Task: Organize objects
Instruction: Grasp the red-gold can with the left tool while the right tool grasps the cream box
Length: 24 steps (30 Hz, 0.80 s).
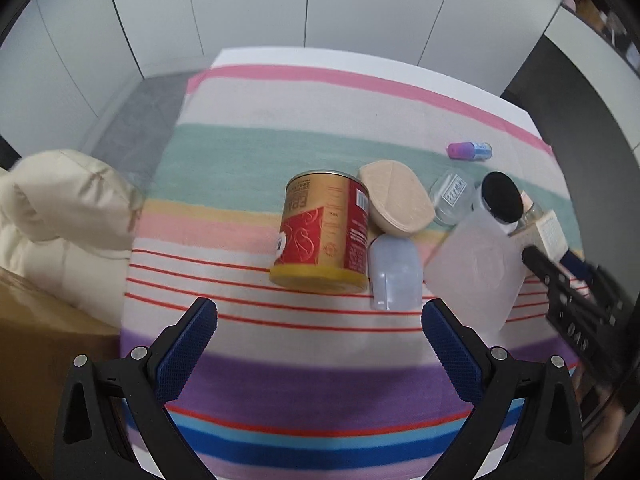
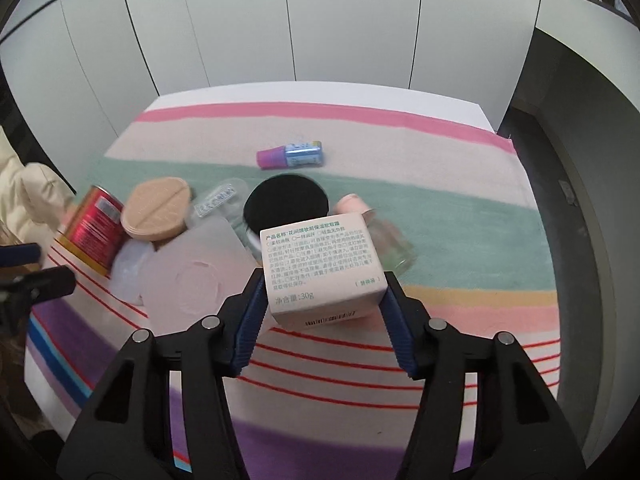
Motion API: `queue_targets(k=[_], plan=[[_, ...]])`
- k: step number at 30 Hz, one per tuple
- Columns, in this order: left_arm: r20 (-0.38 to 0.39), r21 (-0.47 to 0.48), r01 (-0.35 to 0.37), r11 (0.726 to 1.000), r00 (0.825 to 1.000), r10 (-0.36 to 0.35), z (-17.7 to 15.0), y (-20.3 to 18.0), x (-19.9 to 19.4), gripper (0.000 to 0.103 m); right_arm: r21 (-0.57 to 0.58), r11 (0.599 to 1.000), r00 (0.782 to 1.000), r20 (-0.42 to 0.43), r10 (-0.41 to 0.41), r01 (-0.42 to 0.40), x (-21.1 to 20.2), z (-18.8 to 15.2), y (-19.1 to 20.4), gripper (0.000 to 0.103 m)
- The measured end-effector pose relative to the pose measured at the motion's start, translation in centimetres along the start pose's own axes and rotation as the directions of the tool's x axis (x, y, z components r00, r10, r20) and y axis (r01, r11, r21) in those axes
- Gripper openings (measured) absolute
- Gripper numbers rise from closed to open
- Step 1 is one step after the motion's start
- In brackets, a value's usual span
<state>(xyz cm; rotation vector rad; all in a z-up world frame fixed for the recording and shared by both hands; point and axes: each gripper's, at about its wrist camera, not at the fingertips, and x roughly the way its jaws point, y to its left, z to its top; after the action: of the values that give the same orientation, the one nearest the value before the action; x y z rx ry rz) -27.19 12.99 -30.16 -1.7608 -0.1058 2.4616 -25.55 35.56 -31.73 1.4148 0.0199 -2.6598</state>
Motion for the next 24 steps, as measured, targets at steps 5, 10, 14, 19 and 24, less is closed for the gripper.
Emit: queue_targets(k=[5,10,14,19,24], plan=[[-0.015,0.028,-0.006,1.000,1.000,0.007,1.5,-0.3,1.5,0.103,0.024,1.000,1.000,0.006,-0.001,0.001,-1.0,-1.1,0.3,0.058],[-0.034,0.068,-0.033,0.997,0.999,0.035,2.9,-0.8,3.6,0.096,0.081,0.997,1.000,-0.007,0.012,-0.011,-2.4,-2.4,-1.3,0.058],[-0.028,0.025,0.012,1.000,1.000,-0.011,3.2,-0.1,4.6,0.056,0.126,0.992,1.000,-0.027,0.003,0.001,-2.9,-2.7,-3.0,0.058],[0.028,0.035,-0.093,0.995,0.995,0.092,3.1,0.2,3.5,0.054,0.143,0.989,0.999,-0.033,-0.019,0.024,-3.6,-2.7,-3.7,0.058],[0.038,0.054,-0.127,0.990,0.991,0.125,2.8,0.5,2.3,0.054,0.134,0.990,0.998,-0.038,-0.042,0.047,-4.2,-2.3,-3.5,0.058]])
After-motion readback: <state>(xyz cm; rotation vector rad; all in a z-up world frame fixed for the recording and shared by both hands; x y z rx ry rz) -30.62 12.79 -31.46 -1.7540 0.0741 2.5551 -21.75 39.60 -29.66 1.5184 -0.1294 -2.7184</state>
